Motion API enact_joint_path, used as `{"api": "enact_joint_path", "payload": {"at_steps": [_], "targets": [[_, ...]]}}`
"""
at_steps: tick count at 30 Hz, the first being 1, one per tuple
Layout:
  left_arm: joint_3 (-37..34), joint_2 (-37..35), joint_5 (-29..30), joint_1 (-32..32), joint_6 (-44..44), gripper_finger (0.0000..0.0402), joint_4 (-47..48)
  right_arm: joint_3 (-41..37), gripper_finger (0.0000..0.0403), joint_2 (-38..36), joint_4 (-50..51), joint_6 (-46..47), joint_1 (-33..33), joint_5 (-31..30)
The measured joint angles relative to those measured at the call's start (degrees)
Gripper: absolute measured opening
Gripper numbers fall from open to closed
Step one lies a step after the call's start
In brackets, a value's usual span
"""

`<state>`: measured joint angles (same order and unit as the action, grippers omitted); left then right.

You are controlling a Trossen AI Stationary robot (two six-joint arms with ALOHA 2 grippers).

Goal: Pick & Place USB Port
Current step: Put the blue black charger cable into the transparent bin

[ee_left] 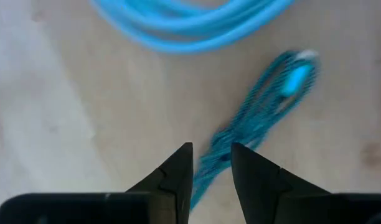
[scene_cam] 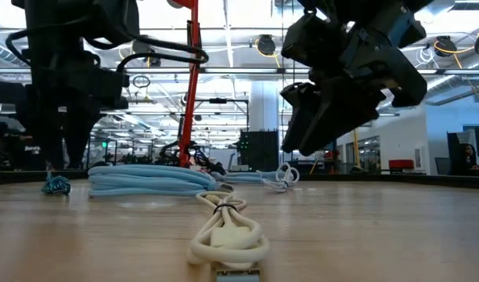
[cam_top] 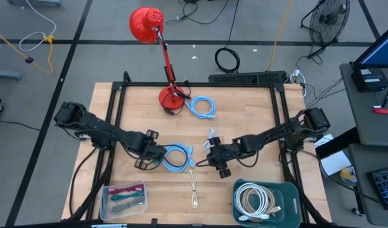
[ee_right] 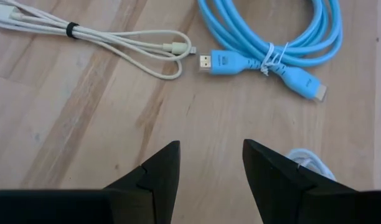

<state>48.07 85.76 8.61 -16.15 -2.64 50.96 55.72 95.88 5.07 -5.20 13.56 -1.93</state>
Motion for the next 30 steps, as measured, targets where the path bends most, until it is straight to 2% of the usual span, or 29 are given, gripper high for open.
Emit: {"api": "enact_joint_path", "payload": {"at_steps": [3, 8, 21, 23, 24, 26, 28, 30], "targets": [[0.0, 0.15, -3.18, -0.03, 0.06, 0.0113, -0.14, -1.51, 0.0166, 0.0, -2.63, -0.05, -0.32, 0.06], [0.0, 0.15, -4.57, -0.01, 2.64, 0.0113, -0.28, -1.88, 0.0166, 0.0, -3.61, 0.01, -0.98, 0.11], [0.0, 1.89, -4.34, -0.01, 3.75, 0.0113, -0.11, -1.88, 0.0166, 0.0, -3.6, 0.25, -0.98, 0.2], [0.0, 2.47, -4.38, -0.01, 6.69, 0.0113, -0.82, -1.88, 0.0166, 0.0, -3.62, 0.29, -0.96, 0.21], [-0.02, 2.61, -2.57, 0.03, 9.06, 0.0113, -1.83, -1.88, 0.0166, 0.02, -3.6, 0.51, -0.92, 0.21], [-0.02, 2.56, 1.21, 0.33, 17.37, 0.0113, -5.06, -1.88, 0.0166, 0.02, -3.6, 1.09, -0.92, 0.21], [-0.02, 2.43, 1.97, 0.48, 26.49, 0.0113, -7.75, -1.88, 0.0166, 0.02, -3.64, 1.1, -0.92, 0.21], [0.38, 1.89, 1.43, 0.38, 31.86, 0.0113, -8.61, -1.88, 0.0166, 0.02, -3.91, 1.1, -0.92, 0.21]]}}
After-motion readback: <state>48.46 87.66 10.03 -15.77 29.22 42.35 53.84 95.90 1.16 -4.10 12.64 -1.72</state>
